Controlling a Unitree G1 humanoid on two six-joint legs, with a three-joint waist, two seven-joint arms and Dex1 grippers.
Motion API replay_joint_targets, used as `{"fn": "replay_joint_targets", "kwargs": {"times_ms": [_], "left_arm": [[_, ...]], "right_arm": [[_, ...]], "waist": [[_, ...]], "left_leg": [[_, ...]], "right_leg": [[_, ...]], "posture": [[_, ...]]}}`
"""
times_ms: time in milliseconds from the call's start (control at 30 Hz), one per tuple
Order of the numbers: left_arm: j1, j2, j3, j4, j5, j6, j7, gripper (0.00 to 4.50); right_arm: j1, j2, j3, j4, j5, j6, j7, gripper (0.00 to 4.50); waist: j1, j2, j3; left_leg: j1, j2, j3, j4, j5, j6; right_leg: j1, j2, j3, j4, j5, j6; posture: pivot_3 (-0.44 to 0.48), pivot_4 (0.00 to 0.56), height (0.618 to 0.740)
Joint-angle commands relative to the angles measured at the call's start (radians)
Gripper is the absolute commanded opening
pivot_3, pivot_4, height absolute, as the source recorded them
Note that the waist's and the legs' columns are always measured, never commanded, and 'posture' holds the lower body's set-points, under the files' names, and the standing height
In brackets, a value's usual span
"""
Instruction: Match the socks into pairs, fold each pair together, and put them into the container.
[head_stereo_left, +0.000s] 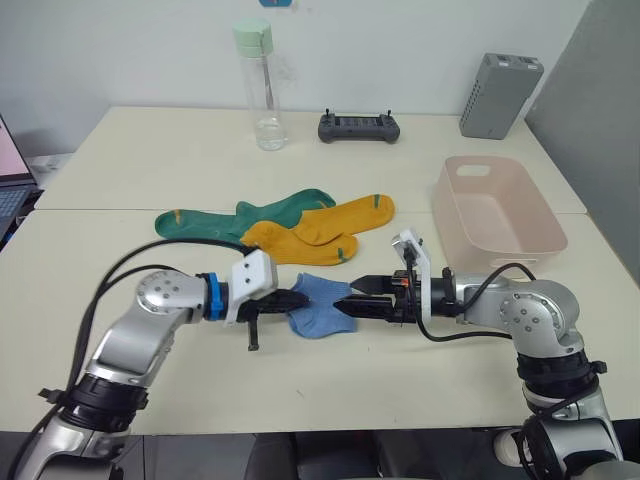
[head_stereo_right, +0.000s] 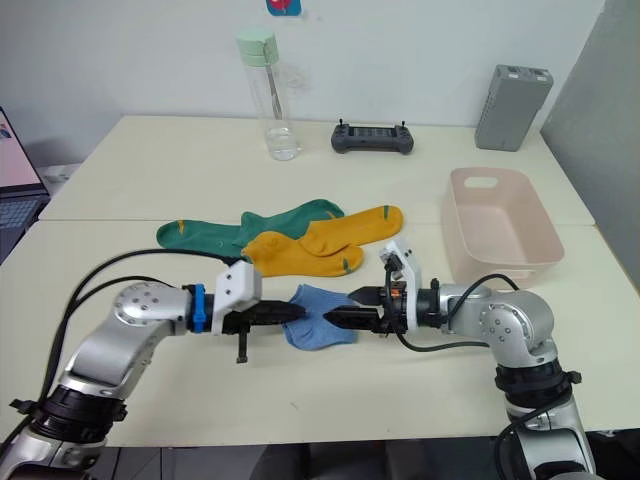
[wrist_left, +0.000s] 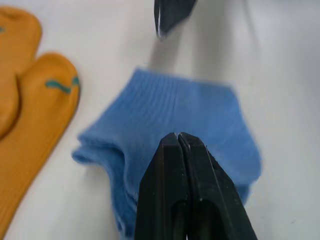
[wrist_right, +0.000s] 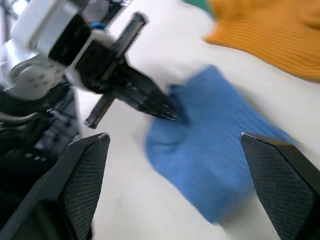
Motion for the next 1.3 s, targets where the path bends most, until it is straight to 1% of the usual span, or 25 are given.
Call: {"fn": "replay_joint_targets", "kwargs": {"times_ms": [33,133,467,600,800,833,867,933,1067,1200,1233,1300], "left_arm": [[0.011,-0.003,-0.038,0.074,0.088,-0.115,0.027,0.0],[0.036,0.0,-0.048,0.112,0.11,-0.166,0.016,0.0],[0.069,-0.013,-0.008,0.048,0.069,-0.127,0.036,0.0],[0.08,-0.01,0.006,0.026,0.06,-0.115,0.039,0.0],[0.086,-0.001,0.028,0.017,0.05,-0.103,0.042,0.0],[0.088,-0.001,0.031,0.016,0.047,-0.102,0.042,0.0],[0.089,0.0,0.034,0.014,0.044,-0.1,0.041,0.0],[0.09,-0.003,0.039,0.009,0.036,-0.096,0.039,0.0],[0.085,-0.005,0.045,0.006,0.018,-0.088,0.035,0.0],[0.075,-0.008,0.06,0.007,-0.01,-0.09,0.026,0.0],[0.072,-0.01,0.071,0.0,-0.029,-0.08,0.021,0.0],[0.062,-0.014,0.095,-0.017,-0.08,-0.045,0.012,0.0]], "right_arm": [[0.011,0.003,0.005,-0.006,-0.015,0.002,-0.025,4.45],[0.013,0.036,0.009,0.011,-0.003,0.03,-0.041,4.45],[-0.058,0.166,0.057,0.204,-0.048,0.03,-0.046,4.45],[-0.101,0.253,0.048,0.3,-0.056,0.009,-0.043,4.45],[-0.112,0.309,0.033,0.347,-0.058,-0.028,-0.021,4.45],[-0.111,0.309,0.034,0.345,-0.056,-0.029,-0.014,4.08],[-0.109,0.304,0.043,0.338,-0.058,-0.033,-0.004,3.87],[-0.106,0.301,0.049,0.33,-0.067,-0.045,-0.001,3.23],[-0.105,0.3,0.055,0.325,-0.081,-0.061,0.014,1.68],[-0.095,0.281,0.071,0.301,-0.083,-0.072,0.038,0.24],[-0.09,0.273,0.074,0.288,-0.082,-0.075,0.042,0.02],[-0.082,0.262,0.068,0.267,-0.082,-0.083,0.045,0.02]], "waist": [[0.0,0.0,0.0],[0.0,0.001,-0.001],[-0.007,0.001,-0.001],[-0.008,0.001,-0.001],[-0.009,0.001,-0.001],[-0.009,0.001,-0.001],[-0.009,0.001,-0.001],[-0.008,0.001,-0.001],[-0.008,0.001,-0.001],[-0.007,0.001,-0.001],[-0.007,0.001,-0.001],[-0.007,0.002,-0.001]], "left_leg": [[0.0,0.0,0.0,0.0,0.0,0.0],[0.001,0.0,0.001,0.0,0.0,0.0],[0.003,0.001,0.001,0.0,0.0,0.0],[0.003,0.001,0.001,0.0,0.0,0.0],[0.003,0.001,0.001,-0.002,0.0,0.0],[0.003,0.001,0.001,-0.002,0.0,0.0],[0.003,0.001,0.001,-0.002,0.0,0.0],[0.003,0.001,0.001,-0.002,0.0,0.0],[0.002,0.001,0.001,-0.002,0.0,0.0],[0.002,0.001,0.001,-0.002,0.0,0.0],[0.002,0.001,0.001,-0.002,0.0,0.0],[0.002,0.001,0.001,-0.002,0.0,0.0]], "right_leg": [[0.0,0.0,0.0,0.0,0.0,0.0],[0.0,0.0,0.001,0.0,0.0,0.0],[0.001,0.0,0.001,0.001,0.0,0.001],[0.001,0.0,0.001,0.001,0.0,0.001],[0.001,0.0,0.0,0.001,0.0,0.0],[0.001,0.0,0.0,0.001,0.0,0.0],[0.0,0.0,0.0,0.001,0.0,0.0],[0.0,0.0,0.0,0.001,0.0,0.0],[0.0,0.0,0.0,0.001,0.0,0.0],[0.0,0.0,0.0,0.001,0.0,0.0],[0.0,0.0,0.0,0.001,0.0,0.0],[0.0,0.0,0.0,0.001,0.0,0.0]], "posture": [[0.0,0.15,0.74],[0.0,0.15,0.74],[0.0,0.15,0.74],[0.0,0.15,0.74],[0.0,0.15,0.74],[0.0,0.15,0.74],[0.0,0.15,0.74],[0.0,0.15,0.74],[0.0,0.15,0.74],[0.0,0.15,0.74],[0.0,0.15,0.74],[0.0,0.15,0.74]]}}
